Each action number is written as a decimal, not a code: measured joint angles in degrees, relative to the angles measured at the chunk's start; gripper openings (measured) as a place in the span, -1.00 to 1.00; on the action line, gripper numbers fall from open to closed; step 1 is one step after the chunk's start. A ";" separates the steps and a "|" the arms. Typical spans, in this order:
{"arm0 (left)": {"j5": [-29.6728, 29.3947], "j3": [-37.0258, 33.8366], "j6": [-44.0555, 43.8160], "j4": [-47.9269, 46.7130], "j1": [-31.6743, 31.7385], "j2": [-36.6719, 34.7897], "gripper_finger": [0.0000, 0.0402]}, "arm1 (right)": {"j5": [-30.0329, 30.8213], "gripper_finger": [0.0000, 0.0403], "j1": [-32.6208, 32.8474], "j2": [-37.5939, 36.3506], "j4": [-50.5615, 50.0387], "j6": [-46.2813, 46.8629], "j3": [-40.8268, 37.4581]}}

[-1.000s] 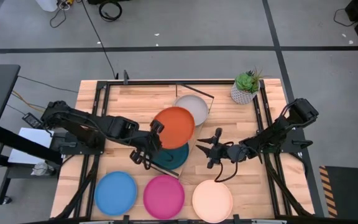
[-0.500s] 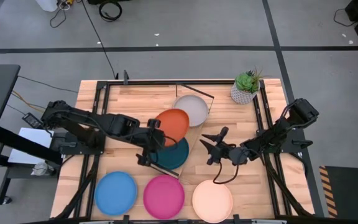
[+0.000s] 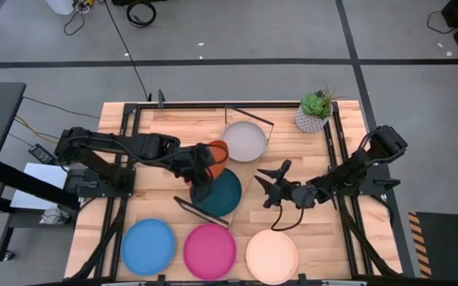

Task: Place and stack plates onto a shelf
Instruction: Stack the orange plate on the top of the dark blue plate on the shelf, then stack the blue plate on the top of the orange plate on the shelf

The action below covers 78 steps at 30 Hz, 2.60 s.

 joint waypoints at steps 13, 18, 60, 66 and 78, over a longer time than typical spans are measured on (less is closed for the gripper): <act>16.73 4.49 -15.95 -3.42 2.11 1.88 -0.90 | -2.98 -0.38 -1.11 0.04 0.15 0.07 -0.04; 19.86 4.40 -17.87 -0.88 3.53 3.89 -0.90 | -4.94 -0.38 -1.13 0.05 1.07 0.07 -0.04; 16.73 4.42 -11.33 5.61 2.18 15.63 -0.84 | -1.72 -0.38 -0.30 0.07 0.71 -0.13 -0.07; 16.12 4.40 -11.28 4.91 2.02 15.65 -0.56 | -4.06 -0.38 -0.30 0.05 0.75 0.09 -0.07; 15.39 4.38 1.89 4.30 3.55 11.01 -0.28 | -4.26 -0.38 0.43 0.04 -0.10 3.13 -0.07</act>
